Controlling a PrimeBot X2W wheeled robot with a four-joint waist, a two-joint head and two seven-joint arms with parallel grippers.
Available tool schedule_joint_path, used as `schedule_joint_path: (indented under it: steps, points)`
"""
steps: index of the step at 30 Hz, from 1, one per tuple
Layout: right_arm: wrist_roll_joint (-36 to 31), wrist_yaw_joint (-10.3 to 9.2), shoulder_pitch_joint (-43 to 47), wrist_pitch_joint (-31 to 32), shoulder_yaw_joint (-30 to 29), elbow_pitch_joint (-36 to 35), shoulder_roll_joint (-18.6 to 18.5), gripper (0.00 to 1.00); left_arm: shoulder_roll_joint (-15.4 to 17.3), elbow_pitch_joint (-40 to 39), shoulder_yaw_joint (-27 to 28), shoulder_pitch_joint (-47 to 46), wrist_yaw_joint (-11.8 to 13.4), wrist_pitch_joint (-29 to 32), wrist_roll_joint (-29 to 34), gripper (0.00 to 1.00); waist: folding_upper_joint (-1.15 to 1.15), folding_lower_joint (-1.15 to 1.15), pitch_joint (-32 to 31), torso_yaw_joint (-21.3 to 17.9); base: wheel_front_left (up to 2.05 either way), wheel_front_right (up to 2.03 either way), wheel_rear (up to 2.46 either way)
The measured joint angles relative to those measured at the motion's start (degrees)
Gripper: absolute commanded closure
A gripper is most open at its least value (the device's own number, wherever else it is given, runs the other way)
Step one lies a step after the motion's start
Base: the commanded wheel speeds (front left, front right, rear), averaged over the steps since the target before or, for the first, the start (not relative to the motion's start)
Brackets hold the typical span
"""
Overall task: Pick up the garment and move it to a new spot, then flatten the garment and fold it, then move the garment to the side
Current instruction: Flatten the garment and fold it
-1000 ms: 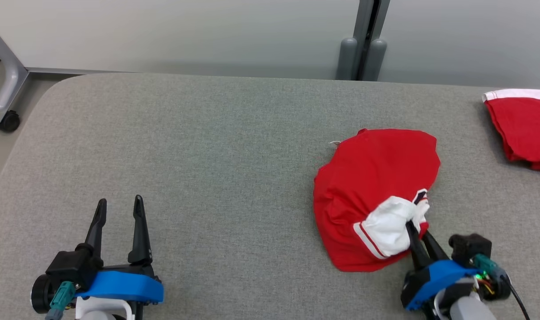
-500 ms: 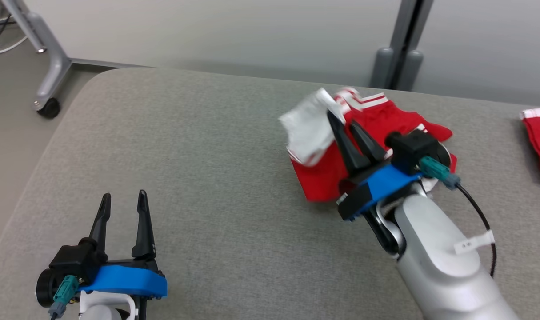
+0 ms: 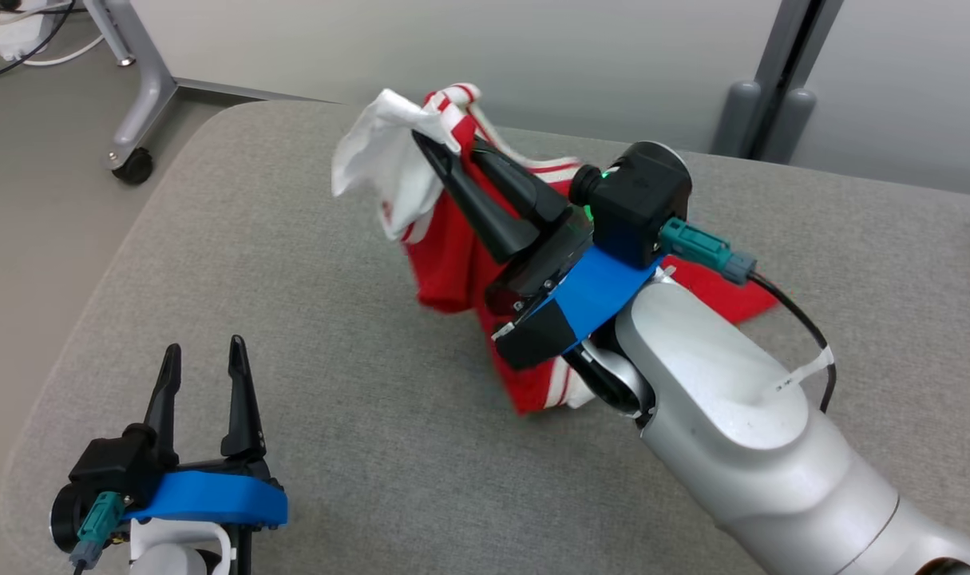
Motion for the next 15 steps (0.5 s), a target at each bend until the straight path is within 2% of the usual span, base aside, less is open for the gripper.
schedule_joint_path:
  steps: [3, 6, 15]
  points:
    - [-0.13, 0.00, 1.43, -0.01, 0.77, -1.75, 0.03, 1.00, -0.08, -0.40, 0.54, 0.15, 0.00, 0.00, 0.14, 0.00, 0.00, 0.00, -0.05, -1.12, 0.00, 0.00, 0.00]
    - [-2.13, 0.00, 6.76, -0.01, -0.48, -2.08, 0.03, 1.00, -0.18, -0.67, 0.93, 0.63, 0.00, 0.00, 0.34, 0.00, 0.00, 0.00, -0.15, -2.92, 0.00, 0.00, 0.00]
    - [-13.00, 0.00, 24.70, 0.00, -15.26, -6.23, -1.04, 1.00, -0.34, -1.91, 1.29, 1.59, -0.03, 0.00, 1.14, 0.00, 0.00, 0.00, -1.14, -9.98, 0.00, 0.00, 0.00]
